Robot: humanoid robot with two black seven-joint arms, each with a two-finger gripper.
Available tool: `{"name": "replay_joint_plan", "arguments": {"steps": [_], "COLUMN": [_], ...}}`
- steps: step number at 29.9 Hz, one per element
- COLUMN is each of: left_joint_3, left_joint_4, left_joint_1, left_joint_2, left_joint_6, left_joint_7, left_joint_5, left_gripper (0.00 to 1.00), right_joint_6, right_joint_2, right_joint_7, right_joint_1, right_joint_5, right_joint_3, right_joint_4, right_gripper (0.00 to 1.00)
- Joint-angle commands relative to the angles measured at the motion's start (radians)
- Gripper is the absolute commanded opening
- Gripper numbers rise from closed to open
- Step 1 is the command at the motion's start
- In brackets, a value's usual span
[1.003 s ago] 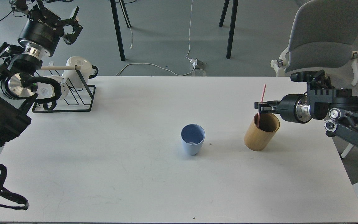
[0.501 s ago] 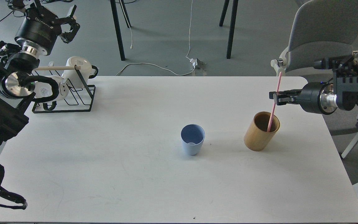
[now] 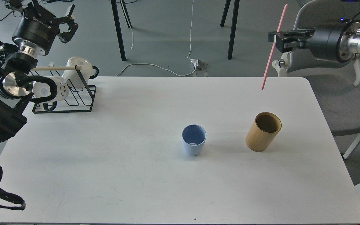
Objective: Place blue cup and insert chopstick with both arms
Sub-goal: 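Carry the straw over the blue cup and lower it in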
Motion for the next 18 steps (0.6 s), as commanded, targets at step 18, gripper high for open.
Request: {"name": "replay_joint_plan", "arguments": {"steps": [18], "left_joint_3": [0.000], "left_joint_4": [0.000], "left_joint_1": [-0.003], "left_joint_2": [0.015], "left_joint_6": [0.000], "left_joint_7": [-0.009], "left_joint_5": [0.000], "left_gripper": [1.00], "right_joint_6": [-0.110], "right_joint_2": [0.405], "right_joint_7": [-0.017], "right_joint_1": [-0.267], "right_joint_5": [-0.097], "right_joint_3": [-0.021], "right_joint_4": [-0.138], "right_gripper": [0.00]}}
